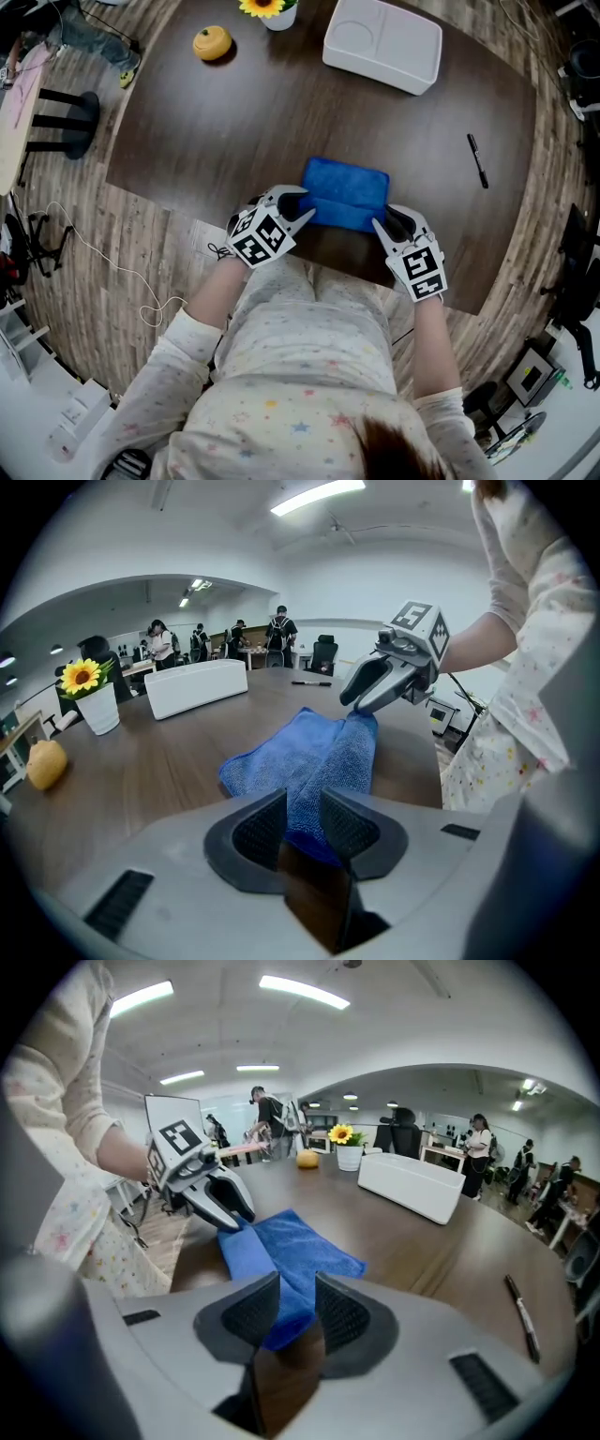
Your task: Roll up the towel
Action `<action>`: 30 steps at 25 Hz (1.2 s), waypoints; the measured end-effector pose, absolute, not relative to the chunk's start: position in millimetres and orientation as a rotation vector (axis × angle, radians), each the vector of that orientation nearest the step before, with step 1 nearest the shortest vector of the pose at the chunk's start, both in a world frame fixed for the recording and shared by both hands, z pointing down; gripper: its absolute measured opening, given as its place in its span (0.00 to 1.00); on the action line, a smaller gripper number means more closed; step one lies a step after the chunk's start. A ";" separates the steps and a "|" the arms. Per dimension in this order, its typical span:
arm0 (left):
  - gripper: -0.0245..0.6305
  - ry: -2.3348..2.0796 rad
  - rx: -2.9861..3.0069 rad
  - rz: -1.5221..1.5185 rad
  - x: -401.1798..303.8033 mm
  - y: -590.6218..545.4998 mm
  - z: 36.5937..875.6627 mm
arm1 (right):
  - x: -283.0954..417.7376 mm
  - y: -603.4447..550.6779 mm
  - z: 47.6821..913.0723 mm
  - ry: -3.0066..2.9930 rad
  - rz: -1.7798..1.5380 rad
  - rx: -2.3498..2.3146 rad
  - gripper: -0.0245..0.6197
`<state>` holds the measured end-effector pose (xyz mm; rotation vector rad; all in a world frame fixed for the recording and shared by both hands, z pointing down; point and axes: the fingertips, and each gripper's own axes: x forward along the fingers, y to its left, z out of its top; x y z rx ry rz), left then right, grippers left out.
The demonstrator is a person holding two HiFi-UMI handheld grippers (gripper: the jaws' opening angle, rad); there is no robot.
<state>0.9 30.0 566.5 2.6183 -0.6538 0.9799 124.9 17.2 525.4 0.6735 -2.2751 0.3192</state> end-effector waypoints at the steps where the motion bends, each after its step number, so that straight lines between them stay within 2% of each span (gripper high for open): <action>1: 0.19 -0.664 2.615 0.974 -0.4 29.5 566.3 | 119.4 23.1 518.6 -2.310 0.324 0.632 0.21; 4: 0.19 -0.700 2.592 0.942 -1.6 28.0 566.7 | 112.3 45.5 522.5 -2.324 0.324 0.506 0.21; 7: 0.19 -0.710 2.589 0.932 -2.1 28.8 566.3 | 114.2 58.8 547.6 -2.239 0.262 0.444 0.29; 13: 0.20 -0.615 2.749 0.850 1.9 43.0 535.1 | 112.7 57.3 557.7 -2.191 0.182 0.446 0.31; 15: 0.21 -0.521 2.779 0.888 6.2 54.7 538.7 | 113.8 55.3 558.3 -2.186 0.179 0.450 0.31; 19: 0.30 -0.466 2.754 1.091 4.9 62.4 568.1 | 112.9 48.6 560.9 -2.157 0.128 0.458 0.31; 22: 0.29 -0.506 2.770 1.184 7.4 56.1 574.6 | 114.4 45.4 562.4 -2.117 0.079 0.468 0.26; 25: 0.20 -0.482 2.785 1.211 6.9 57.0 570.1 | 114.2 49.3 557.5 -2.125 0.123 0.467 0.18; 30: 0.18 -0.335 2.782 1.192 7.8 85.8 564.9 | 116.9 77.8 554.2 -2.139 0.194 0.386 0.16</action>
